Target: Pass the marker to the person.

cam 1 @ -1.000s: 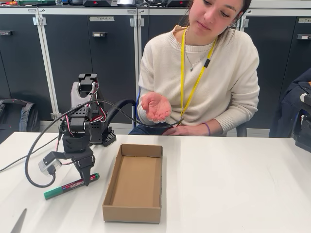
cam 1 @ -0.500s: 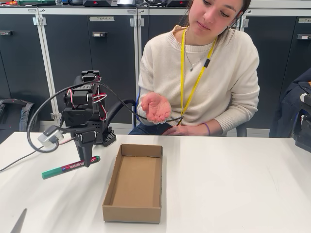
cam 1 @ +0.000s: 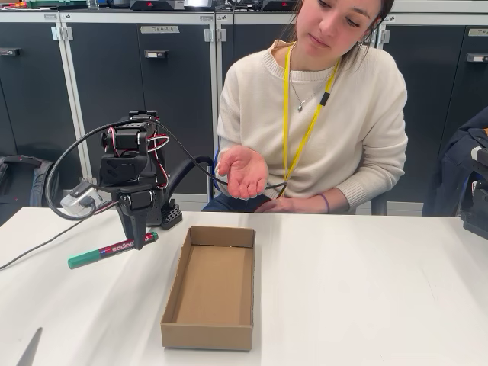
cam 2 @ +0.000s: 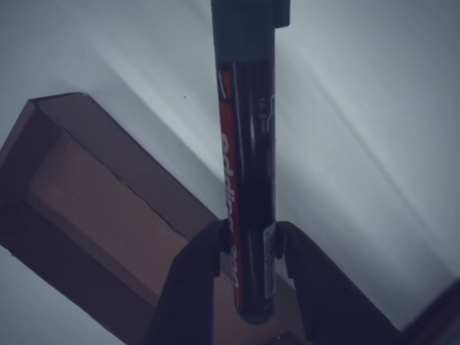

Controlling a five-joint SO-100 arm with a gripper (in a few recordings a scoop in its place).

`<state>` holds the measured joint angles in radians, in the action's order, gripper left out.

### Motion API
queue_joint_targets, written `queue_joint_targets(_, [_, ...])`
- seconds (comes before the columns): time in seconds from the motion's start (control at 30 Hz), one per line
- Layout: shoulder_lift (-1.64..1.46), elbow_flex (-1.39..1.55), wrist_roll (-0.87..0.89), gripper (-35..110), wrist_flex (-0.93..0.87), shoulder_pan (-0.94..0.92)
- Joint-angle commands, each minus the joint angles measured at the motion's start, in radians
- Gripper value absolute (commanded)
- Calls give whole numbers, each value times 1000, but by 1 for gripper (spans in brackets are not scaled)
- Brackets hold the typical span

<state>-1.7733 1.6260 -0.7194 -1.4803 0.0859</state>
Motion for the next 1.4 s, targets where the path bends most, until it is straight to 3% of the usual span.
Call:
queue_joint_targets(0.0, [-63,-51,9,16,-12,-2])
queue_joint_targets(0.33, [-61,6,-2,14,20,-14])
queue_joint_targets(0.83, [158,258,21,15,330,-103])
queue_joint_targets(1.37, [282,29,78,17,325,-144])
